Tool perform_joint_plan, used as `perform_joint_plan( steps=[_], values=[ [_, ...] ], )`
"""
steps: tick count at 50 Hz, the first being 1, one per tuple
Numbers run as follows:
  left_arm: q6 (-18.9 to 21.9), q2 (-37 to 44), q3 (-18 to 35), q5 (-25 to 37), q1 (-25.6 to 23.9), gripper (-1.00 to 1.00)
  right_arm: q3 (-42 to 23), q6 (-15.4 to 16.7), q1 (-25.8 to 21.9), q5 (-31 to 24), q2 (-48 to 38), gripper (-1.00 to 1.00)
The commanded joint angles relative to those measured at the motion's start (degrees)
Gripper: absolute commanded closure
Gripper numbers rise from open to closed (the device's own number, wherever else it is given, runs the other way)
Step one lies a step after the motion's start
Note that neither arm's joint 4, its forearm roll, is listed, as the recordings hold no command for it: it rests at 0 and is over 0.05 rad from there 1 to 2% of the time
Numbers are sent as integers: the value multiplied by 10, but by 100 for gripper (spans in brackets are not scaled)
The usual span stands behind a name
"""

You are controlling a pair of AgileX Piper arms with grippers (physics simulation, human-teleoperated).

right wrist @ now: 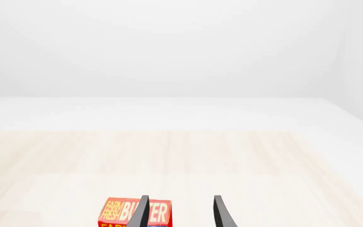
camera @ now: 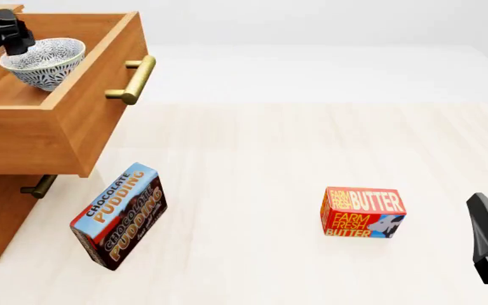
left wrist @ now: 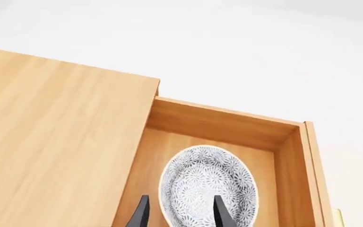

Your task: Put the bowl in the top drawer of the cabinet.

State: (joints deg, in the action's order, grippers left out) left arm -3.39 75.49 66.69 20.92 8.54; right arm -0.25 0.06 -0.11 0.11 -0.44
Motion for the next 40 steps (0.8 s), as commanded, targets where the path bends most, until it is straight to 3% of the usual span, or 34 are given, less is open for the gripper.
perform_joint_plan(
  steps=[1,16,40],
  values=[
    [1,-19,33,22,17,-100,0,0,0,0,0,-100],
    [7,-55,50,45,-12,-100,0,0,0,0,0,-100],
    [41,-119,30,84,-63,-100,0,0,0,0,0,-100]
  ],
)
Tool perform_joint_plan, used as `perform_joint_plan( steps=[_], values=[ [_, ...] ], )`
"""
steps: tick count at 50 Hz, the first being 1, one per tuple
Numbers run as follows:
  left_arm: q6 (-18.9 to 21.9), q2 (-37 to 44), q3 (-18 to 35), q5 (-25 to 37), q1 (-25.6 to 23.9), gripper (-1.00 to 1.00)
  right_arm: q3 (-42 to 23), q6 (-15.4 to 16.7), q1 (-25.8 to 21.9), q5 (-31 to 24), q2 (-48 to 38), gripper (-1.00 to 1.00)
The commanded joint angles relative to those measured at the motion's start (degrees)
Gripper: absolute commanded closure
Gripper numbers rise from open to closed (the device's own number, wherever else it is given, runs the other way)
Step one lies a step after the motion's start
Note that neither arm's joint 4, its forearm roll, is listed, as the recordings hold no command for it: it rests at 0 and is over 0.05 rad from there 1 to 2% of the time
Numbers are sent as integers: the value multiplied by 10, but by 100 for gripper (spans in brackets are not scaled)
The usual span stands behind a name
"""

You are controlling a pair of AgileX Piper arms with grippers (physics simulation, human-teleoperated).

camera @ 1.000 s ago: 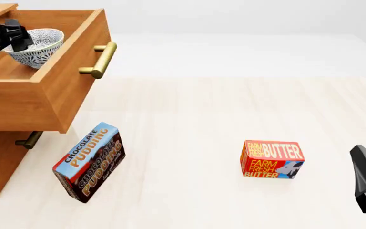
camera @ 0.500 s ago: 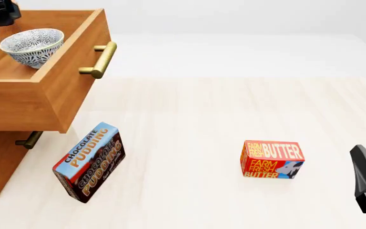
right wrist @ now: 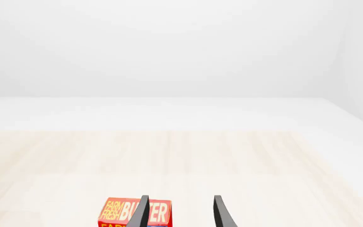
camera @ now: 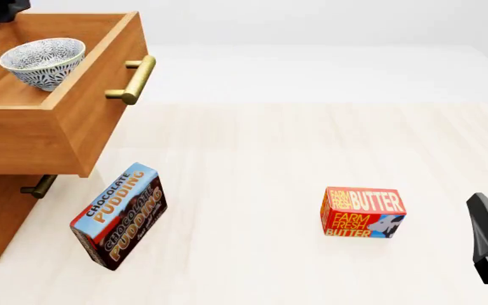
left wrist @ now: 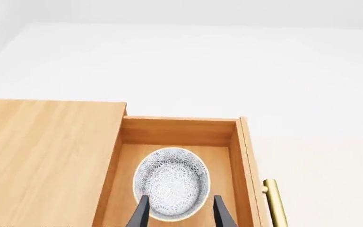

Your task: Put the bowl in the top drawer of the cabinet.

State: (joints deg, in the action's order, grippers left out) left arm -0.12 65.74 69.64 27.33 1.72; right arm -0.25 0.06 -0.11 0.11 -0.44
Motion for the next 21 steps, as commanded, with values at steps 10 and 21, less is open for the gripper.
perform_joint_plan(
  steps=[10,21],
  values=[
    [15,-40,-17,25,-19,-100,0,0,0,0,0,-100],
    [27,-65,-20,38,-51,-100,0,0,0,0,0,-100]
  ],
)
